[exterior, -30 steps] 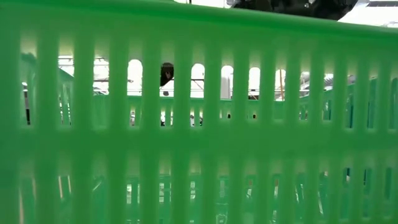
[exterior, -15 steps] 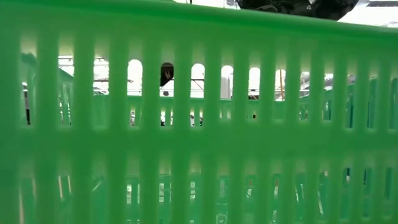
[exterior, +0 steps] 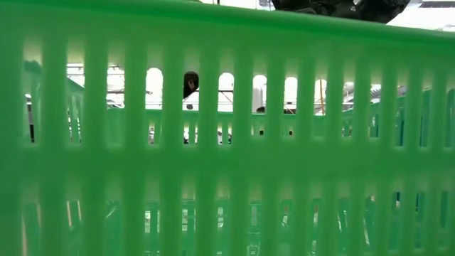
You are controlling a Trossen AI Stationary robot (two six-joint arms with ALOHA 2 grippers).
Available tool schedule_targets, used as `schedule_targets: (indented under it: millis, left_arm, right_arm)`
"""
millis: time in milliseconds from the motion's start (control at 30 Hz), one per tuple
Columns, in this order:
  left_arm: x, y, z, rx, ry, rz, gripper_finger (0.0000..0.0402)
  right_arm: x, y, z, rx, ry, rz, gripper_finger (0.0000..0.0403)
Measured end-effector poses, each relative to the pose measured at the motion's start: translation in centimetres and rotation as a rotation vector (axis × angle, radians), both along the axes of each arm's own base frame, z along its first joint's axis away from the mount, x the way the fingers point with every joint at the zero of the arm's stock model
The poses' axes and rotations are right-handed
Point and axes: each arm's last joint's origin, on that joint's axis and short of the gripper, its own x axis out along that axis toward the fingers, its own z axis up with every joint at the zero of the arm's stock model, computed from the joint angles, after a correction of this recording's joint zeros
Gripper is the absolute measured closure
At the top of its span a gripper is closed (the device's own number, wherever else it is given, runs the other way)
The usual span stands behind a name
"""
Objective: Pick & Place Travel size toiletries
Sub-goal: Put the gray deodorant into the red bin
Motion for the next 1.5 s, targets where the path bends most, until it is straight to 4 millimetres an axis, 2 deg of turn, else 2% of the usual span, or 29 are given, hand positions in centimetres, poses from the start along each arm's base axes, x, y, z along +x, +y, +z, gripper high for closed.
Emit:
schedule_targets:
  millis: [167, 267, 467, 667, 767, 900, 1100, 1333, 1500]
  left_arm:
    - [0.0, 0.0, 0.0, 0.001, 0.001, 0.004, 0.0197]
    - [0.0, 0.1, 0.6, 0.008, -0.006, 0.026, 0.0159]
    - [0.0, 0.7, 3.8, 0.02, 0.001, 0.068, 0.0079]
    - [-2.6, 0.8, 6.9, 0.235, 0.01, 0.21, 0.0037]
    - [-4.2, 0.6, 8.4, 0.327, -0.007, 0.302, 0.003]
    - [-6.4, -0.7, 10.1, 0.429, -0.028, 0.372, 0.003]
    - [-9.1, -2.1, 9.4, 0.565, -0.032, 0.527, 0.005]
    - [-11.1, -2.1, 7.1, 0.533, -0.005, 0.659, 0.0074]
    - [-11.3, -2.2, 6.9, 0.511, -0.001, 0.668, 0.0087]
  right_arm:
    - [0.0, 0.0, 0.0, -0.016, 0.002, 0.003, 0.0289]
    - [0.0, 0.0, -0.1, -0.006, 0.008, 0.001, 0.0289]
    - [-0.2, -0.1, -0.7, -0.004, 0.078, -0.044, 0.029]
    - [-2.2, -0.9, -0.1, -0.056, 0.221, -0.271, 0.0291]
    - [-3.8, -1.2, 0.5, -0.045, 0.298, -0.372, 0.0293]
    - [-6.0, -1.3, 0.9, -0.057, 0.401, -0.528, 0.0294]
    - [-8.0, -0.7, 0.5, -0.121, 0.495, -0.687, 0.0295]
    - [-7.3, -0.6, -1.1, -0.142, 0.563, -0.688, 0.0295]
    - [-6.8, -0.5, -2.1, -0.169, 0.606, -0.684, 0.0294]
